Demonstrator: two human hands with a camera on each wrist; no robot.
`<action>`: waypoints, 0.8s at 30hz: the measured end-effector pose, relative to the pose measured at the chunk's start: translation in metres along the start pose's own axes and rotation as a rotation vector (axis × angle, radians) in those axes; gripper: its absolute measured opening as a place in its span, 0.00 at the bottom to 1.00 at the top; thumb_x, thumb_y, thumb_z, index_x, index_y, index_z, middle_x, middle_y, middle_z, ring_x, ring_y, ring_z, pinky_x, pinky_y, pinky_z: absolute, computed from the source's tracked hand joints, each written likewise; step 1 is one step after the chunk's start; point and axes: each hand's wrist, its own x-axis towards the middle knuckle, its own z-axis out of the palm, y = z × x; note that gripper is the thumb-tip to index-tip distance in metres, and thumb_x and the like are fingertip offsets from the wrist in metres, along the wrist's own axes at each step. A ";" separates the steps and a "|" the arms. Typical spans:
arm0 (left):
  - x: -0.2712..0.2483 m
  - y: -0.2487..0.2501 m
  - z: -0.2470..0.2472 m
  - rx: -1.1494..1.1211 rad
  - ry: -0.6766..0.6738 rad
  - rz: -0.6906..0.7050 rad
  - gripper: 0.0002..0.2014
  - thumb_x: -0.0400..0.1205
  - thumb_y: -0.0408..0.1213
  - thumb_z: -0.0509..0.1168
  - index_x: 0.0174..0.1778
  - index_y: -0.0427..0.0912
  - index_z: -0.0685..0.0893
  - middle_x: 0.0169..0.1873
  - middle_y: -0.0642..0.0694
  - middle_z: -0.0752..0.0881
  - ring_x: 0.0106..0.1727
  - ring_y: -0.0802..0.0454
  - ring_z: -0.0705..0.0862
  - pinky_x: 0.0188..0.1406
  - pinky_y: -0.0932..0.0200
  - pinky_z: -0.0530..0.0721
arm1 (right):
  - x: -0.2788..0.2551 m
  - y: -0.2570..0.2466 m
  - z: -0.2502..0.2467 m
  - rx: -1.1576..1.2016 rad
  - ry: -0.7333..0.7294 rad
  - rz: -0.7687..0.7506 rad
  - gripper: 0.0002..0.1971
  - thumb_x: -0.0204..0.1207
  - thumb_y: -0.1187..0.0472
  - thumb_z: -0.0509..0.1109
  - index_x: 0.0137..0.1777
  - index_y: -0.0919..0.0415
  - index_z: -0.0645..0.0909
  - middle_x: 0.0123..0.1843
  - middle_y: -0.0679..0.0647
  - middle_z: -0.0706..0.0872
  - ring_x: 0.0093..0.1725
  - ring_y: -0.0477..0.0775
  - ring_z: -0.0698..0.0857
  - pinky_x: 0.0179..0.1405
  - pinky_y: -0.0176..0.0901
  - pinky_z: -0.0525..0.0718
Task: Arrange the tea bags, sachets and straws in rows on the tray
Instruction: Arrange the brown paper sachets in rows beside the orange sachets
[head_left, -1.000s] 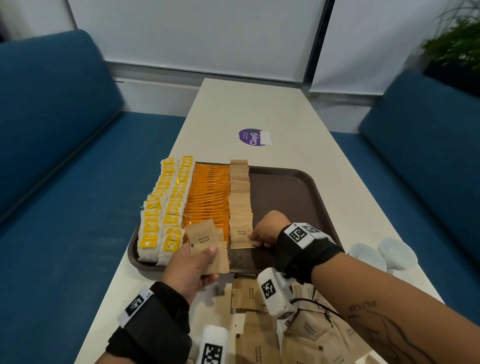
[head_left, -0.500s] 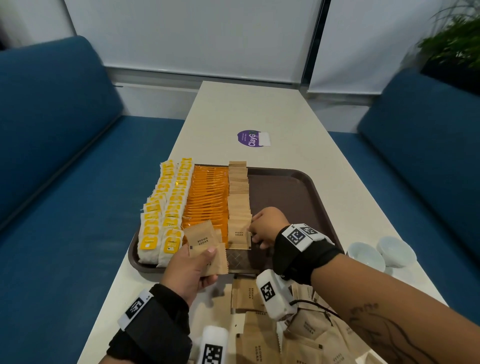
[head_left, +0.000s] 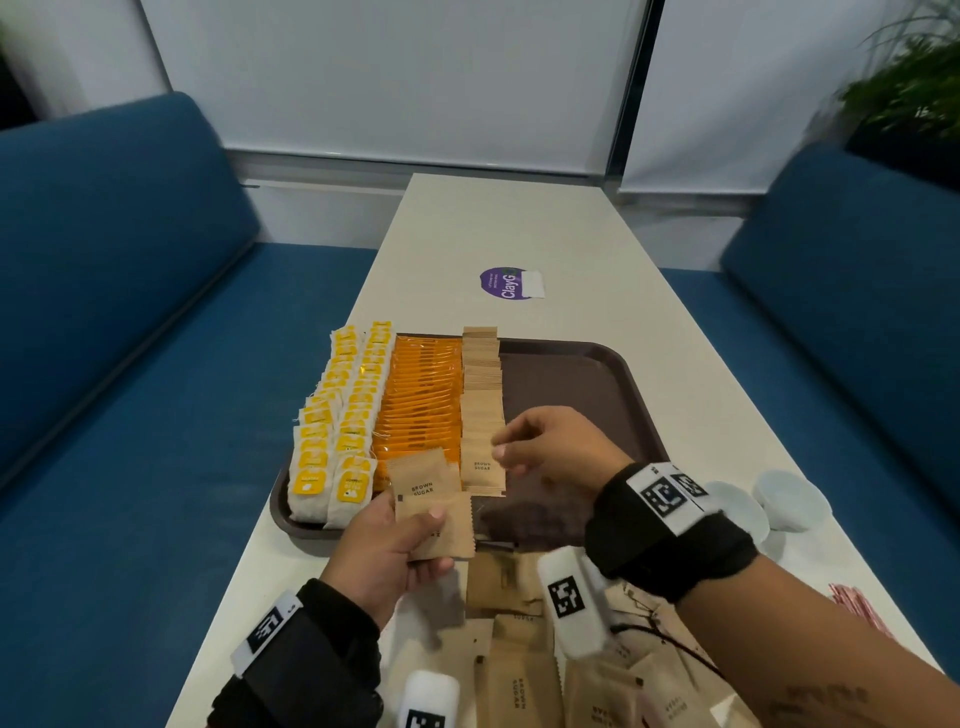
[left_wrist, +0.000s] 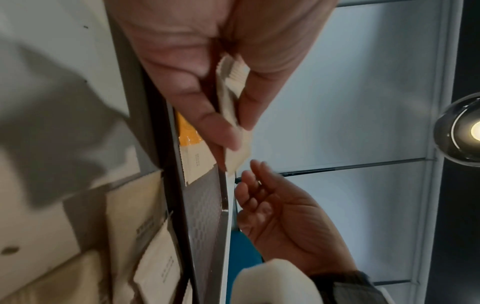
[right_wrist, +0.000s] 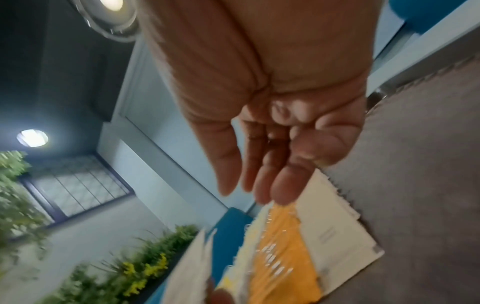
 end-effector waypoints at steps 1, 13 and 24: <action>-0.003 0.000 0.001 0.009 -0.018 0.016 0.10 0.81 0.27 0.63 0.55 0.43 0.81 0.44 0.41 0.88 0.38 0.48 0.87 0.21 0.63 0.84 | -0.010 -0.001 0.001 0.029 -0.068 -0.009 0.06 0.74 0.61 0.74 0.49 0.57 0.82 0.43 0.50 0.87 0.37 0.44 0.84 0.33 0.29 0.81; -0.019 -0.002 0.008 0.021 -0.003 0.046 0.09 0.85 0.41 0.56 0.54 0.47 0.82 0.43 0.42 0.90 0.38 0.48 0.89 0.24 0.58 0.87 | -0.049 0.022 0.023 0.237 -0.145 0.002 0.10 0.71 0.72 0.74 0.49 0.61 0.79 0.37 0.55 0.87 0.28 0.44 0.80 0.22 0.35 0.75; -0.018 -0.010 0.004 0.067 0.016 0.100 0.08 0.85 0.34 0.56 0.54 0.46 0.80 0.38 0.45 0.91 0.35 0.49 0.89 0.25 0.59 0.86 | -0.051 0.025 0.032 0.228 -0.166 0.055 0.03 0.74 0.64 0.74 0.42 0.57 0.82 0.39 0.52 0.87 0.30 0.44 0.82 0.19 0.32 0.73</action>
